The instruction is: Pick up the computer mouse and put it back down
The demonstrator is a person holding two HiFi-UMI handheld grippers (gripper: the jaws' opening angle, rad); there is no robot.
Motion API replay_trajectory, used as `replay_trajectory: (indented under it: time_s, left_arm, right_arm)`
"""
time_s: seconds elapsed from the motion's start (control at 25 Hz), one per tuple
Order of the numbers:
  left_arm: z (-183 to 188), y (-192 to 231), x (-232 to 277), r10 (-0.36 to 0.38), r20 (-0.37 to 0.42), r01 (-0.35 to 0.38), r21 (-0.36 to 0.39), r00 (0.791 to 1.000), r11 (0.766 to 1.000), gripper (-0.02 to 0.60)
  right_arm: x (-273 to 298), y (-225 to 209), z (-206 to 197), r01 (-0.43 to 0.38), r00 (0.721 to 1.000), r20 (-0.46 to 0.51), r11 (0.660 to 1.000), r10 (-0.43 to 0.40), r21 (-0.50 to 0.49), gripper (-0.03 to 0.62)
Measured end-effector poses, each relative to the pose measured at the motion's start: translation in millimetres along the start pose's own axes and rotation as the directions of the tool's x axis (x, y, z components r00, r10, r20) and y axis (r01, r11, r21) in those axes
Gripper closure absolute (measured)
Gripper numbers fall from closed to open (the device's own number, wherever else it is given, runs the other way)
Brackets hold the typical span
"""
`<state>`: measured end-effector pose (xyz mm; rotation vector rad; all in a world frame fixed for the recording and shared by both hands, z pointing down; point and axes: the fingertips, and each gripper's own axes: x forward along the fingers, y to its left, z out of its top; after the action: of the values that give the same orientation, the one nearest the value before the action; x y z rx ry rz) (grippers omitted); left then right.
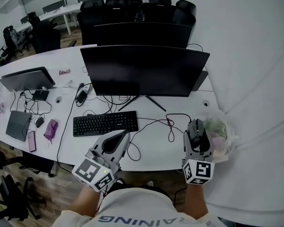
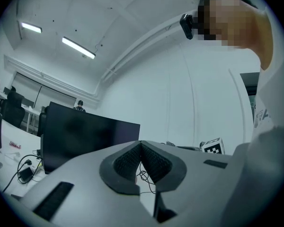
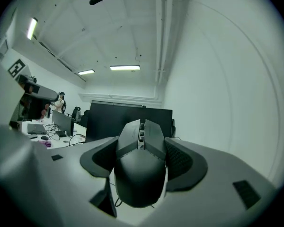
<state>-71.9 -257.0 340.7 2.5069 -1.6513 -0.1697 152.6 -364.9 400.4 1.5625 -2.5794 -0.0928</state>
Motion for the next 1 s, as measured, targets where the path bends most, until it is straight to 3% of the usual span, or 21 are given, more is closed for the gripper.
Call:
replay_trajectory:
  time_s: [0.44,1.0]
  left_arm:
    - [23,7,-11,0.026,0.067,-0.029,0.042,0.997,0.999,0.577]
    - [29,-2,-23,0.006,0.096,-0.011,0.046,0.995,0.999,0.577]
  right_arm:
    - [-18,4,77,-0.02,0.986,0.166,0.999,0.025,-0.028,0.287]
    - [-31,14,91,-0.041,0.981,0.188,0.998,0.05,-0.054,0.287]
